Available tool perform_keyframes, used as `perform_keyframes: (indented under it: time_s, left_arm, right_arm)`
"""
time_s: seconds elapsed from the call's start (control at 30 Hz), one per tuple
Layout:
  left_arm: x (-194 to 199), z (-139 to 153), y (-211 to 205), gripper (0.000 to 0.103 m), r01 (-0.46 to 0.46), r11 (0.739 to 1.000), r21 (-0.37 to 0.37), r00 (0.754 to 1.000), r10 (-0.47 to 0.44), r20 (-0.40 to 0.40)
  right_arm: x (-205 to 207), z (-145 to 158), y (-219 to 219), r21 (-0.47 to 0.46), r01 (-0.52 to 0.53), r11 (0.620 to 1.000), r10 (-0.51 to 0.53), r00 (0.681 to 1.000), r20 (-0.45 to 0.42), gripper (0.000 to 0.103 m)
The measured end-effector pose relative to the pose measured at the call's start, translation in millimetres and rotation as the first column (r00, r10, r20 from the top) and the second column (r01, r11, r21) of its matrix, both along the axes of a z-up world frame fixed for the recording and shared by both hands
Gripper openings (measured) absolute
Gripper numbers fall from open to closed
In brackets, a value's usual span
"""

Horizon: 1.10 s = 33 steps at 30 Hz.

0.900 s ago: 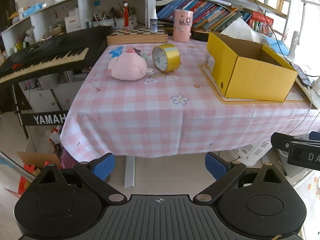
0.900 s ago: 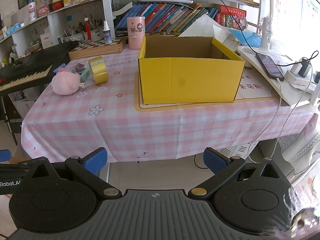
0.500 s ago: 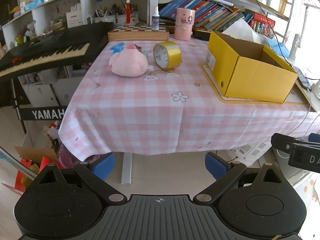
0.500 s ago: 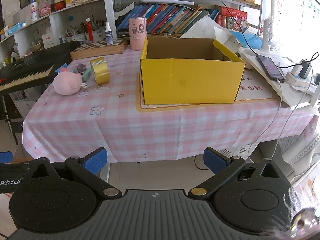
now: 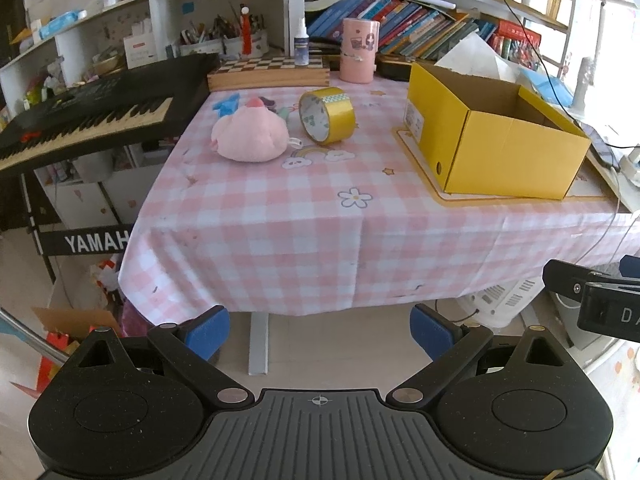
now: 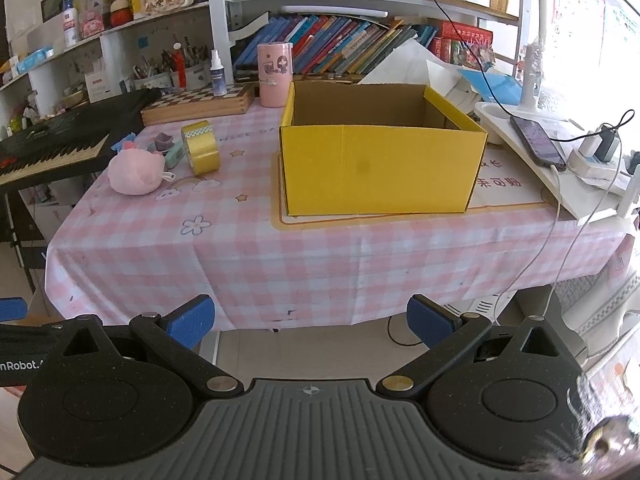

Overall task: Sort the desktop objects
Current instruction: 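Move both tools toward the plush pig and tape roll on the table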

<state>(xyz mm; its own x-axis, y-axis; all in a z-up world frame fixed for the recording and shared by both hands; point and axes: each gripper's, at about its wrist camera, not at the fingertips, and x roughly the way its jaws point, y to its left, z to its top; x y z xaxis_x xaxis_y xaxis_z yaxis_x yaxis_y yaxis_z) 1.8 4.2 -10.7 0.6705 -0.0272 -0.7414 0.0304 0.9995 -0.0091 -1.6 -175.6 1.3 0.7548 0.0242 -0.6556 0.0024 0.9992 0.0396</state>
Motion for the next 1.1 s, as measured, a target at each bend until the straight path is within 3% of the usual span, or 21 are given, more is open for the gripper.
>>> perform_keyframes:
  time_s: [1.1]
  left_arm:
    - [0.6,-8.1,28.9,0.098,-0.049,0.998,0.034,0.999,0.049,-0.02]
  right_arm:
    - [10.8,-4.0,24.8,0.021,-0.085,0.996,0.085,0.996,-0.011,0.103]
